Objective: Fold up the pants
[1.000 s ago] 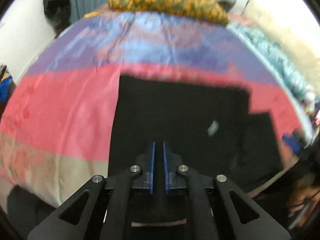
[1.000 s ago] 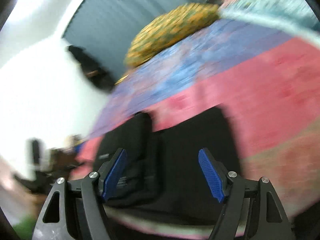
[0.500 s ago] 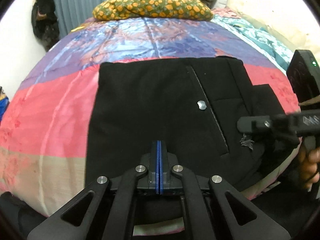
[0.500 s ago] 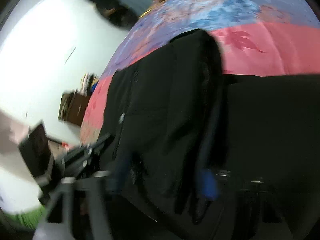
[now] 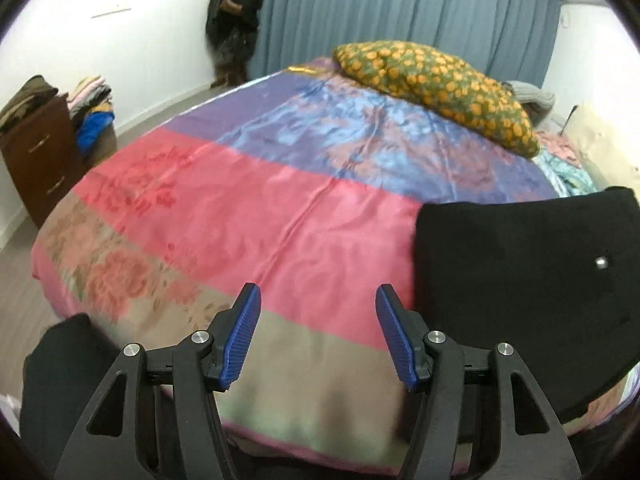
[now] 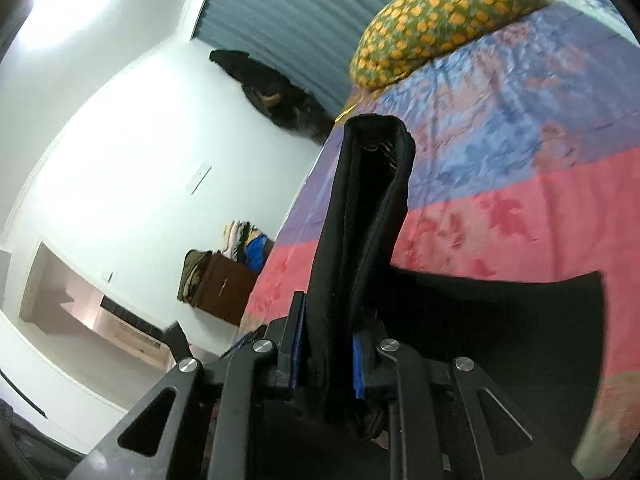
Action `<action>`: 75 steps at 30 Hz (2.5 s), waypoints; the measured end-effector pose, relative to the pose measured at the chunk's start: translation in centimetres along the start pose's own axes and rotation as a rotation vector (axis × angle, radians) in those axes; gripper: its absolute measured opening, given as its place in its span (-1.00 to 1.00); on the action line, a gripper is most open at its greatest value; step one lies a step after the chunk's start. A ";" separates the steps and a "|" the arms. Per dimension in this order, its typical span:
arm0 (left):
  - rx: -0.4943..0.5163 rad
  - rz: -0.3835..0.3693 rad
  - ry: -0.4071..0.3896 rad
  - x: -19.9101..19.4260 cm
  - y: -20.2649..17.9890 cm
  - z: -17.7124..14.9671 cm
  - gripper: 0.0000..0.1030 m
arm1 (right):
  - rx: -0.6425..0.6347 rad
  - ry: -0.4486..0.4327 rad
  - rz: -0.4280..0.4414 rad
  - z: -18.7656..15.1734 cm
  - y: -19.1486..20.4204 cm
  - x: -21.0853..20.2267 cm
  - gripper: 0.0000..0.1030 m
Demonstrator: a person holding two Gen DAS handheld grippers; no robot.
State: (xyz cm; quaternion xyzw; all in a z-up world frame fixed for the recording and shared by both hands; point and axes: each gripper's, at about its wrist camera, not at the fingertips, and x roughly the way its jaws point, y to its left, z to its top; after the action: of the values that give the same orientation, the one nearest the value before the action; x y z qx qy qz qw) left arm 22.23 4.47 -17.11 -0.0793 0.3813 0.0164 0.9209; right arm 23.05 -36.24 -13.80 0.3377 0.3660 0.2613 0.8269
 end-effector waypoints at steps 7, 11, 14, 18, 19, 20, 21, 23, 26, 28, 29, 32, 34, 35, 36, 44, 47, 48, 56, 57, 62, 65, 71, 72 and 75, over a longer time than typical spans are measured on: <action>0.098 -0.038 -0.006 -0.9 -2.5 -0.8 0.20 | 0.118 -0.023 -0.136 -2.0 -6.0 -4.9 -0.63; 0.192 -0.063 0.065 0.3 -5.4 -2.2 0.20 | 0.231 0.046 -0.337 -5.9 -12.8 -4.5 -0.58; 0.278 -0.069 0.109 0.6 -7.3 -3.2 0.20 | 0.290 -0.006 -0.341 -7.3 -14.3 -4.7 -0.39; 0.302 -0.111 0.085 -0.4 -8.7 -2.6 0.20 | 0.159 0.007 -0.498 -5.0 -11.1 -6.0 -0.23; 0.307 -0.122 0.076 -0.6 -9.3 -2.3 0.20 | 0.122 -0.005 -0.527 -4.6 -10.2 -6.4 -0.23; 0.312 -0.126 0.071 -0.6 -9.8 -2.1 0.21 | 0.075 -0.025 -0.550 -3.4 -9.0 -6.9 -0.23; 0.321 -0.134 0.067 -0.4 -10.5 -1.9 0.21 | 0.023 -0.047 -0.542 -1.7 -7.5 -7.2 -0.23; 0.339 -0.148 0.073 0.0 -12.0 -1.7 0.21 | -0.045 -0.060 -0.508 0.6 -5.5 -6.7 -0.23; 0.390 -0.151 0.094 0.8 -14.0 -2.2 0.21 | -0.104 -0.042 -0.432 3.2 -4.3 -3.8 -0.23; 0.445 -0.133 0.152 2.2 -15.2 -3.6 0.21 | -0.070 -0.001 -0.426 3.4 -6.2 -1.4 -0.23; 0.469 -0.123 0.195 2.8 -15.6 -4.4 0.21 | -0.022 0.050 -0.482 3.1 -8.5 0.4 -0.28; 0.511 -0.114 0.229 3.4 -15.9 -6.0 0.21 | 0.029 0.074 -0.544 1.6 -12.0 1.4 -0.51; 0.515 -0.118 0.222 2.6 -15.7 -5.9 0.21 | 0.036 0.037 -0.538 1.4 -11.3 0.0 -0.55; 0.502 -0.126 0.224 2.1 -15.5 -5.6 0.21 | 0.011 0.024 -0.551 1.3 -9.8 -1.0 -0.54; 0.477 -0.139 0.219 1.6 -15.2 -5.3 0.21 | -0.018 0.015 -0.564 1.0 -8.5 -1.6 -0.54; 0.483 -0.140 0.220 0.7 -16.2 -6.8 0.62 | -0.167 0.122 -0.652 -8.0 -2.2 -3.8 -0.52; 0.509 -0.098 0.276 1.5 -16.3 -7.9 0.62 | -0.117 0.222 -0.721 -11.6 -3.7 -2.1 -0.53; 0.492 -0.110 0.269 0.9 -16.0 -7.6 0.62 | -0.090 0.258 -0.737 -12.4 -3.5 -2.0 -0.53; 0.439 -0.045 0.251 -0.6 -14.4 -6.5 0.75 | -0.129 0.023 -0.800 -13.1 1.1 -5.9 0.62; 0.439 -0.035 0.254 -0.5 -14.2 -6.5 0.75 | -0.131 0.016 -0.806 -13.1 1.3 -6.0 0.62; 0.443 -0.005 0.242 -0.6 -13.7 -6.3 0.75 | -0.096 0.009 -0.788 -13.5 1.4 -6.0 0.62; 0.448 0.002 0.238 -0.6 -13.6 -6.3 0.75 | -0.095 -0.003 -0.784 -13.6 1.3 -5.5 0.62; 0.450 -0.032 0.258 0.0 -12.7 -5.3 0.75 | -0.086 -0.019 -0.730 -12.8 1.0 -6.0 0.62; 0.437 -0.058 0.270 0.4 -12.2 -4.8 0.78 | -0.076 -0.017 -0.701 -12.1 0.4 -6.4 0.62; 0.321 -0.194 0.352 3.1 -9.6 -2.6 0.83 | -0.007 -0.072 -0.648 -9.3 -2.6 -8.9 0.71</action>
State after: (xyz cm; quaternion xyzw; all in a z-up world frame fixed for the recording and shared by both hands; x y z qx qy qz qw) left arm 23.54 -5.47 -19.83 0.0303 0.5242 -0.1469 0.8383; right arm 10.97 -40.53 -16.62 0.2098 0.4239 -0.0262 0.8807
